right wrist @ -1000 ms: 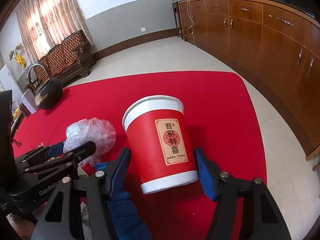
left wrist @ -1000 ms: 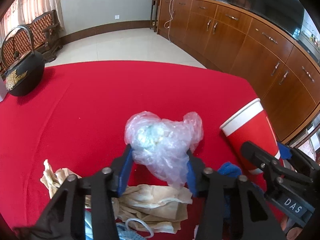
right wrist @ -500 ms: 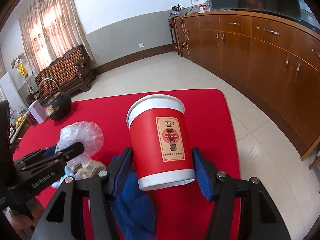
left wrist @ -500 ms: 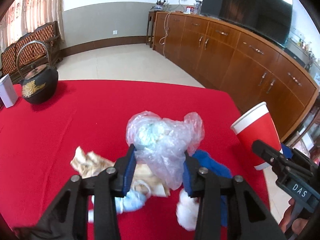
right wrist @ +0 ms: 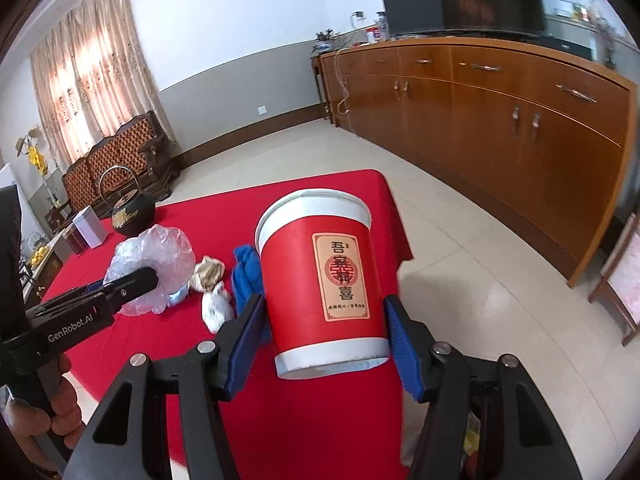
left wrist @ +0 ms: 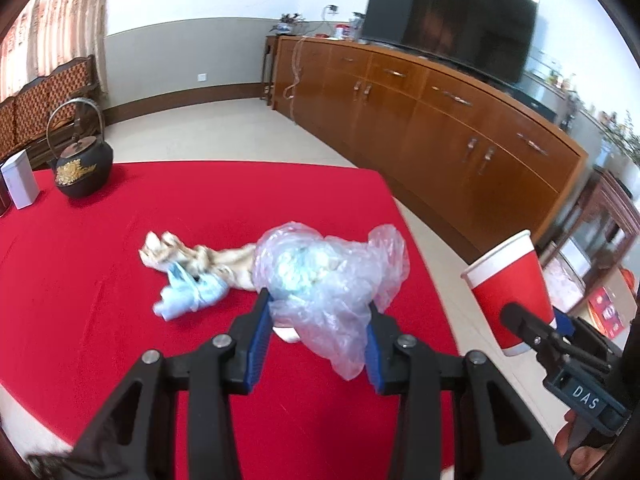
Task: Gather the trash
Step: 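Carry the clear bag and red cup over the bucket and open both grippers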
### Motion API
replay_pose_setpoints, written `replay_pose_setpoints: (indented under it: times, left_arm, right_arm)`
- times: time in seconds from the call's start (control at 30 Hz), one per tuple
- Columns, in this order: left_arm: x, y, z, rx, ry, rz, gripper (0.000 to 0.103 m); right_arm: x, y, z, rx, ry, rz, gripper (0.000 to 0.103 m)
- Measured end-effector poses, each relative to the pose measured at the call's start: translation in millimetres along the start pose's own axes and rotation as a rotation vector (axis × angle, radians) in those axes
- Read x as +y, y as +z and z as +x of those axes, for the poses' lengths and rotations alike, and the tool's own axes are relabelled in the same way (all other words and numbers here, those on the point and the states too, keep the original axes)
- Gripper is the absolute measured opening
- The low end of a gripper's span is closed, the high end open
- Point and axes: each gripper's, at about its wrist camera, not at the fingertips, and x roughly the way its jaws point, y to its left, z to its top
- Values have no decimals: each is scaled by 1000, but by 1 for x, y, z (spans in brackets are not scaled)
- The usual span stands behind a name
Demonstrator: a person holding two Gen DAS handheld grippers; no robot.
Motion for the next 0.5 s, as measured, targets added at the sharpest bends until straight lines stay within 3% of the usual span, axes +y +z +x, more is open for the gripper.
replay_pose_setpoints:
  times: [0.23, 0.5]
  left_arm:
    - [-46, -33, -21, 29, -85, 53, 42]
    - [-110, -67, -17, 86, -191, 117, 42]
  right_arm:
    - [-36, -42, -57, -5, -58, 67, 61]
    - [-98, -86, -96, 12, -151, 154, 61]
